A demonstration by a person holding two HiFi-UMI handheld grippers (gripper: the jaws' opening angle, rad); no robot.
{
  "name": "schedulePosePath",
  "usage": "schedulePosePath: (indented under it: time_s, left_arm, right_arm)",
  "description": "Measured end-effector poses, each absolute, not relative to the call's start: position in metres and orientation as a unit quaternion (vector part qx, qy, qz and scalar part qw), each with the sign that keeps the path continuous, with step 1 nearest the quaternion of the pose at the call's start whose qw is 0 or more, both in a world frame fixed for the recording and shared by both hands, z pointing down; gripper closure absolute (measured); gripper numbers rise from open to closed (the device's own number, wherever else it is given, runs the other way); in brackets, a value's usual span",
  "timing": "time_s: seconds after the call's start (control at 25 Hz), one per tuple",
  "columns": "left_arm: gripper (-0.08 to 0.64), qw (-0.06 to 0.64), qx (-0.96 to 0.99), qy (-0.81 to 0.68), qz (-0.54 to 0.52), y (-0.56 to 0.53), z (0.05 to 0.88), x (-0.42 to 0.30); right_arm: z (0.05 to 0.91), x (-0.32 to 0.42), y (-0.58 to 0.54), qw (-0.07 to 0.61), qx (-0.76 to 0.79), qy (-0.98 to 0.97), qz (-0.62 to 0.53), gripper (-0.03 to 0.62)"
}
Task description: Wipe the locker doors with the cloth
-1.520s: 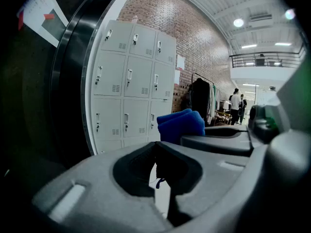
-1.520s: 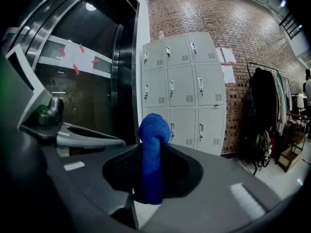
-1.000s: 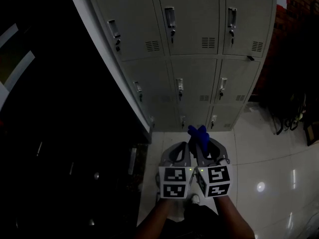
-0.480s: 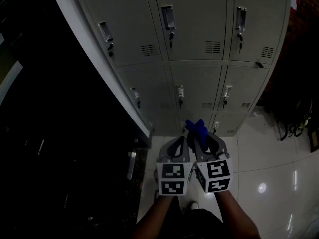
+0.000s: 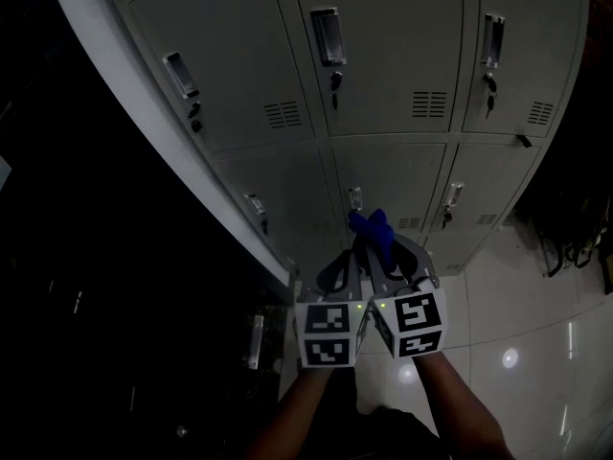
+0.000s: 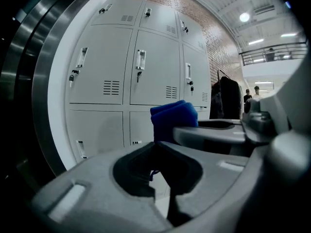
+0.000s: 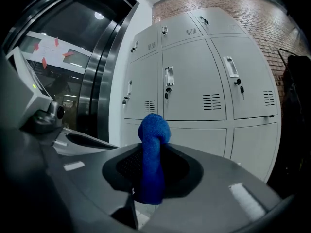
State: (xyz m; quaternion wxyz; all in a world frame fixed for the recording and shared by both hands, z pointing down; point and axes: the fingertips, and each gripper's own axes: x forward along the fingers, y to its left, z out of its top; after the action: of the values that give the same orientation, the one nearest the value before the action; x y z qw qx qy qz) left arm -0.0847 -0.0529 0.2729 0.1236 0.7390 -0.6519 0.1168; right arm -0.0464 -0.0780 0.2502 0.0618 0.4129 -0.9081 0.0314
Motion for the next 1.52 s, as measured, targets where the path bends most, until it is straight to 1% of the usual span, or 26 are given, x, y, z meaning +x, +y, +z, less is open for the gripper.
schedulePosePath:
  time_s: [0.4,0.6,0.76,0.96,1.52]
  left_arm:
    - [0.557,0.106,0.746,-0.648,0.105,-0.138,0.289,-0.142]
    - [0.557,0.117,0.742,-0.653,0.101,-0.159,0.299,-0.161]
    - [0.557,0.123,0.744,-0.649,0.100,-0.173,0.304,-0.162]
    - [0.557,0.120,0.752,-0.641,0.098,-0.185,0.306,-0.148]
    - [0.557,0.115,0.785,-0.601,0.094,-0.205,0.307,-0.078]
  right_arm:
    - [0.251,-0.113,-0.178,0.038,0.416,-0.908,-0.016,0.509]
    - [0.260,-0.131,-0.213,0.035,0.421,-0.906,-0.020,0.509]
    - [0.271,-0.135,-0.232,0.036,0.423,-0.905,-0.015,0.509]
    - [0.278,-0.115,-0.246,0.037,0.441,-0.897,-0.020,0.509]
    - [0.282,0.005,-0.270,0.044,0.522,-0.851,-0.025,0.509]
